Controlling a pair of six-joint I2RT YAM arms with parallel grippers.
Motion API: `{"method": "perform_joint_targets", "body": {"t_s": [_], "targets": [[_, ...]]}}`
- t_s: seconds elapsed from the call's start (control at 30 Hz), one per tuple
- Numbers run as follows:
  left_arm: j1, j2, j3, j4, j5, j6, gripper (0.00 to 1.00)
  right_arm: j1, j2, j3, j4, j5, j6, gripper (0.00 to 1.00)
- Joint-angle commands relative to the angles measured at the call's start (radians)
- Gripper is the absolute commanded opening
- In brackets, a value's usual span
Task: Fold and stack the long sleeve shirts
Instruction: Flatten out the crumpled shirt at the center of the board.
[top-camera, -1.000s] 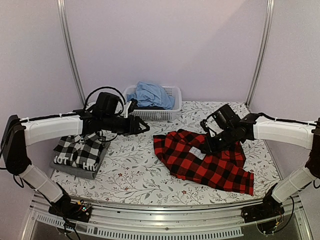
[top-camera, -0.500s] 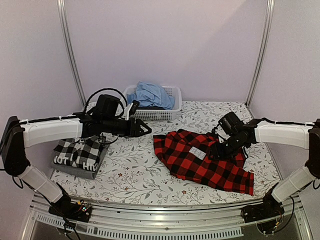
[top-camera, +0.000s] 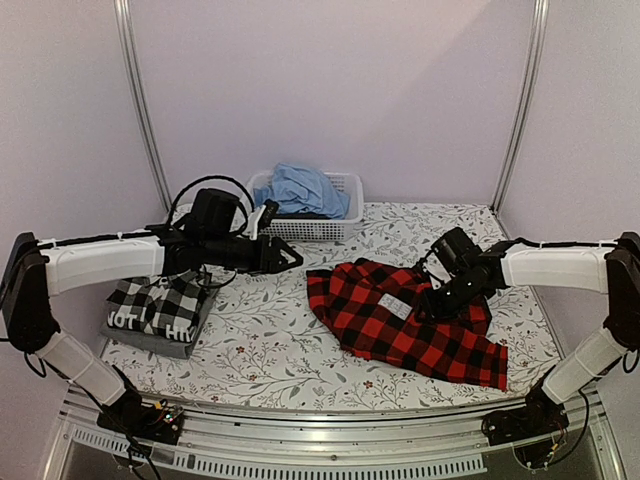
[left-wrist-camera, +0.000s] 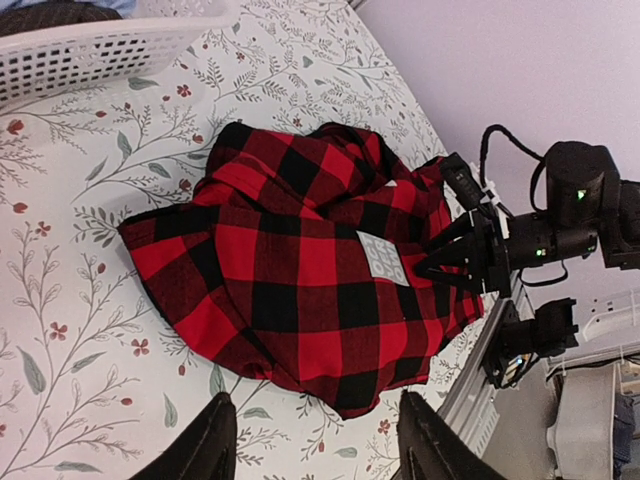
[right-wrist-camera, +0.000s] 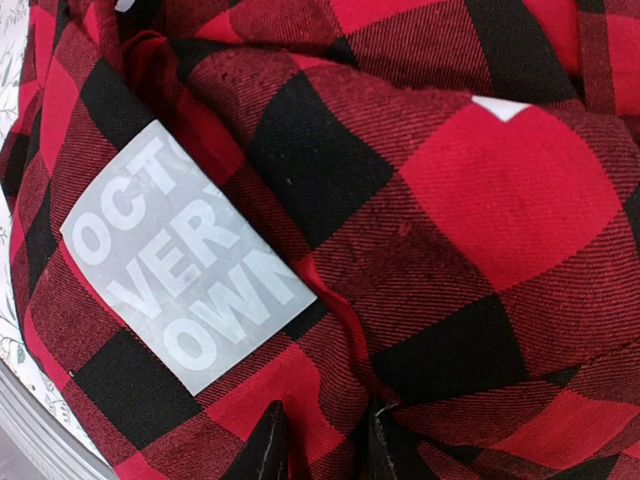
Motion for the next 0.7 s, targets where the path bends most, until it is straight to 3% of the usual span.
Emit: {"method": "perform_joint_targets", "body": {"t_s": [0.0, 0.2, 0.43, 0.67], "targets": [[-0.012, -0.028, -0.008, 0.017, -0.005, 0.008, 0.54, 0.004, -0.012, 0.015, -0.036, -0.015, 0.009, 0.21], [-0.011, -0.027, -0.008, 0.018, -0.002, 0.011, 0.54, 0.018, -0.073, 0.059, -0.095, -0.021, 0.028, 0.01], [-0.014, -0.036, -0.024, 0.038, 0.033, 0.024, 0.54, 0.092, -0.082, 0.185, -0.087, -0.153, 0.056, 0.00], [-0.042, -0.074, -0.073, 0.114, 0.091, 0.067, 0.57, 0.125, 0.018, 0.303, 0.165, -0.367, 0.151, 0.00]]}}
